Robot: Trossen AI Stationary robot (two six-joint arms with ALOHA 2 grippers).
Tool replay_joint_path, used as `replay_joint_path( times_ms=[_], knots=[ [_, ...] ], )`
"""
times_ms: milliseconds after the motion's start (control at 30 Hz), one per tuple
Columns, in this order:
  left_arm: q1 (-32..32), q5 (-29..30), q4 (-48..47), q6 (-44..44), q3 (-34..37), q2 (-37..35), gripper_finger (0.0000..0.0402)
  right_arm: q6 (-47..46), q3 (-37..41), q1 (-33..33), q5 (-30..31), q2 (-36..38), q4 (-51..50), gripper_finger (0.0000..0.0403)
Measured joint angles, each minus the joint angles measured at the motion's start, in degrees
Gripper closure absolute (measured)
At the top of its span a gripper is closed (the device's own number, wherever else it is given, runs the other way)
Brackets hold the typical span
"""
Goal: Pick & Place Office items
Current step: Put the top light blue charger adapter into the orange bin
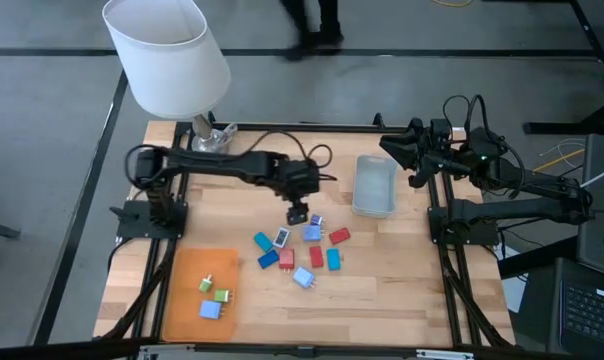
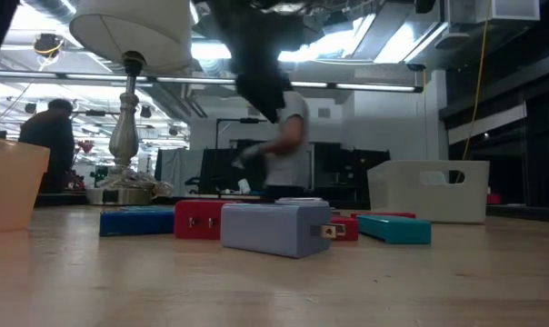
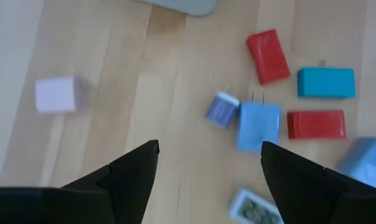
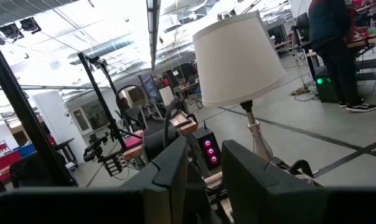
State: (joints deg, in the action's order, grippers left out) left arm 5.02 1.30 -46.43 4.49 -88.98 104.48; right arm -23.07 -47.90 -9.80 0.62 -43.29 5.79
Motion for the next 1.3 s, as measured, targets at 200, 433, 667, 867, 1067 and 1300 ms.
replay_joint_path(
  times_ms=[200,433,667,867,1067,1300],
  knots=[
    [-0.02,0.01,2.18,-1.38,-5.06,6.43,0.0123,0.18,0.0,0.0,0.0,0.0,-0.06,0.0302],
    [-0.02,-0.13,2.11,-2.99,-6.69,9.93,0.0123,0.53,0.0,0.0,-0.02,0.0,-0.19,0.0302],
    [-0.6,-2.8,1.08,-4.31,-6.74,10.69,0.0123,1.03,0.0,-0.01,-0.04,0.0,-0.23,0.0302],
    [-3.52,-2.83,0.89,-6.18,-6.21,10.69,0.0123,1.23,0.0,-0.01,-0.04,0.0,-0.25,0.0302],
    [-3.79,-3.3,-0.05,-2.22,-6.21,10.69,0.0123,1.66,0.0,-0.02,-0.04,0.0,-0.25,0.0302],
    [-5.36,-5.07,-0.44,4.08,-6.21,13.48,0.0123,2.62,0.0,-0.02,-0.64,0.0,-0.43,0.0302]
  ],
)
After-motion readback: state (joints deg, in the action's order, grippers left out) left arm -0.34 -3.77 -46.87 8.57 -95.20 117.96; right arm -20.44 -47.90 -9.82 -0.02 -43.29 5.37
